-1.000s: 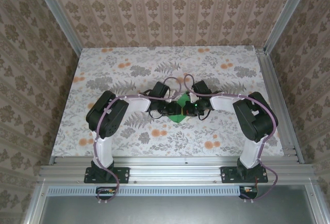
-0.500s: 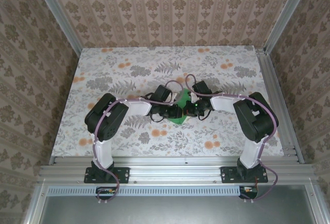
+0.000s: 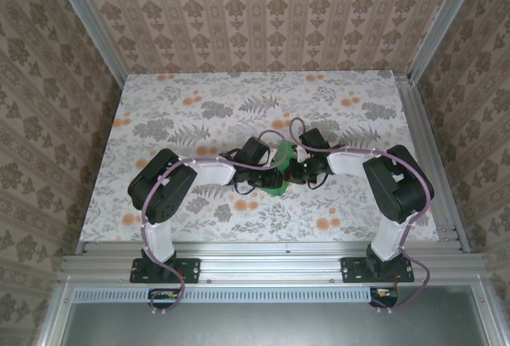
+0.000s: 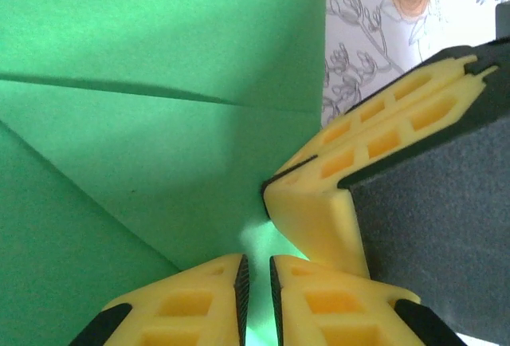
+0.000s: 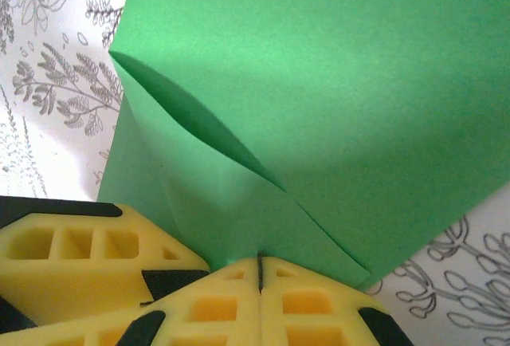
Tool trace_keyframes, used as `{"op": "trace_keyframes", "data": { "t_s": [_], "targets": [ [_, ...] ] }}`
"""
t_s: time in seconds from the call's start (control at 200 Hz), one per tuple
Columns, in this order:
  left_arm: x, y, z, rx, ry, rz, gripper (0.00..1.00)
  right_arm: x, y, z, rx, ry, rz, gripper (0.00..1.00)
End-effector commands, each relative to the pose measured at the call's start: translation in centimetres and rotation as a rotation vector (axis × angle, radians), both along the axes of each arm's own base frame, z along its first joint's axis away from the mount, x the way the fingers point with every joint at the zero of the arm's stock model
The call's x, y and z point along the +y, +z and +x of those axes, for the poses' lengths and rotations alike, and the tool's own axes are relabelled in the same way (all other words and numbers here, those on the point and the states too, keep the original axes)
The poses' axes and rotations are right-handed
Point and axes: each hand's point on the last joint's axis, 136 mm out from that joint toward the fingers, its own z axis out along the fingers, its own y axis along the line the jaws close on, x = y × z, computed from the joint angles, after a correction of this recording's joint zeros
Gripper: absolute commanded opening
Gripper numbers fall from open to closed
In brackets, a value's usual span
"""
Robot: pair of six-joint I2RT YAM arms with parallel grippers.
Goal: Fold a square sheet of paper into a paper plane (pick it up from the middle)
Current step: Fold the triangle a second time at the center of the table.
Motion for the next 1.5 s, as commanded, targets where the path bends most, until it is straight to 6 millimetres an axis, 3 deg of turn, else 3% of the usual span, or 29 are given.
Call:
{"op": "trace_keyframes", "data": {
  "t_s": [0.0, 0.195, 0.33, 0.5, 0.62, 1.095, 1.29, 1.495],
  "targets": [
    [0.4, 0.3, -3.8, 0.104, -0.09, -0.008, 0.21, -2.0, -2.4, -1.8, 0.061, -0.027, -0.087, 0.0],
    [-0.3, 3.6, -2.2, 0.114, -0.086, -0.136, 0.22, -1.7, -2.1, -2.2, 0.043, 0.016, -0.063, 0.0],
    [0.7, 4.7, 0.5, 0.084, -0.036, -0.153, 0.22, -1.5, -2.0, -2.2, 0.026, 0.046, -0.057, 0.0],
    [2.2, 4.4, 4.5, 0.034, 0.052, -0.121, 0.22, -1.4, -1.7, -2.2, 0.017, 0.061, -0.051, 0.0],
    [1.7, 3.9, 5.9, 0.04, 0.05, -0.133, 0.22, -1.2, -1.6, -2.2, 0.015, 0.069, -0.042, 0.0],
    [0.5, 0.0, 5.7, 0.108, -0.006, -0.089, 0.22, -1.4, -1.3, -2.3, 0.004, 0.084, -0.055, 0.0],
    [1.2, -2.3, 5.1, 0.132, -0.011, -0.017, 0.22, -1.3, -0.5, -2.1, -0.014, 0.088, -0.052, 0.0],
    [2.4, -4.6, 4.1, 0.135, -0.033, 0.085, 0.22, -1.2, 1.3, -1.5, -0.052, 0.076, -0.046, 0.08]
  ]
}}
